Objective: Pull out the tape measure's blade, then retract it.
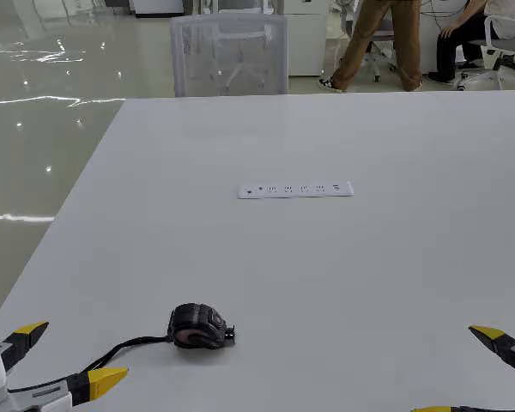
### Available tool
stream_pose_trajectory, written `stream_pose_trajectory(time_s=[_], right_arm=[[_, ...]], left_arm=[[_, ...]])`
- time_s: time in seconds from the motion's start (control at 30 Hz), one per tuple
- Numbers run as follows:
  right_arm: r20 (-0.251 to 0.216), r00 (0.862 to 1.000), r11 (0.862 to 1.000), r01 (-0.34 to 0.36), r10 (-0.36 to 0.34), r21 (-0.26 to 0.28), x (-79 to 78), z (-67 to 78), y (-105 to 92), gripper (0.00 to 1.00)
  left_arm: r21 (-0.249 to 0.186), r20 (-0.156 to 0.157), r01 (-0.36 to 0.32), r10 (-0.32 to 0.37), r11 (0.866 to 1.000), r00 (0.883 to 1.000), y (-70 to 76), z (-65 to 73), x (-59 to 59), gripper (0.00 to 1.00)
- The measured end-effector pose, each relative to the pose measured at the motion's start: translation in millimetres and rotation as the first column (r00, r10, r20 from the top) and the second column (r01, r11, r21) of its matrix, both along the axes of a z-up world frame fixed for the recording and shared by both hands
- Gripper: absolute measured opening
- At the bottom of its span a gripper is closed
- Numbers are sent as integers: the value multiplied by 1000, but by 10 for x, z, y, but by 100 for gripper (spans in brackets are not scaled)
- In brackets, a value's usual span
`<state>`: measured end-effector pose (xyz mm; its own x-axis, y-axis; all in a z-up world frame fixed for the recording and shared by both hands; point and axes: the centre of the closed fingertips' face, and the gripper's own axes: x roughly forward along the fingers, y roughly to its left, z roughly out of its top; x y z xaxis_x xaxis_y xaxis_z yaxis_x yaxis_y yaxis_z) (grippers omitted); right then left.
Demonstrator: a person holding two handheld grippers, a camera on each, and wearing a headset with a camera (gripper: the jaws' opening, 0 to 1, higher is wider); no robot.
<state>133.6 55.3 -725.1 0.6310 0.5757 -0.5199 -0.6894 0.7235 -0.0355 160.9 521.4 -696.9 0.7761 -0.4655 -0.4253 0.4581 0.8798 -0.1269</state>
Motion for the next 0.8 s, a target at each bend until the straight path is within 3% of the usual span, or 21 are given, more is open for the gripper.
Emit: stream_pose_trajectory(time_s=[0.03,0.13,0.2,0.27,0.4,0.5,0.8], right_arm=[[1,1000,1000,-3,3,-1,-1,4,3,99],[5,1000,1000,-14,14,-25,-11,-8,-9,98],[12,999,996,-34,36,-82,-19,-65,-64,98],[1,1000,997,-28,28,-73,-9,-76,-89,100],[-1,1000,998,-13,13,-59,22,-32,-145,100],[5,1000,998,-11,12,-67,32,-14,-166,100],[1,1000,998,-13,13,-62,14,-24,-164,100]], left_arm=[[7,11,-9,9,1000,1000,26,21,17,96],[-24,5,-12,12,1000,1000,36,35,38,96],[-19,5,-7,7,1000,1000,34,17,48,99],[-29,-1,4,-4,1000,1000,16,11,53,100],[-26,22,59,-58,998,998,-64,30,49,100],[-37,0,65,-65,997,998,-87,1,36,100],[-38,6,70,-69,997,998,-52,-14,39,100]])
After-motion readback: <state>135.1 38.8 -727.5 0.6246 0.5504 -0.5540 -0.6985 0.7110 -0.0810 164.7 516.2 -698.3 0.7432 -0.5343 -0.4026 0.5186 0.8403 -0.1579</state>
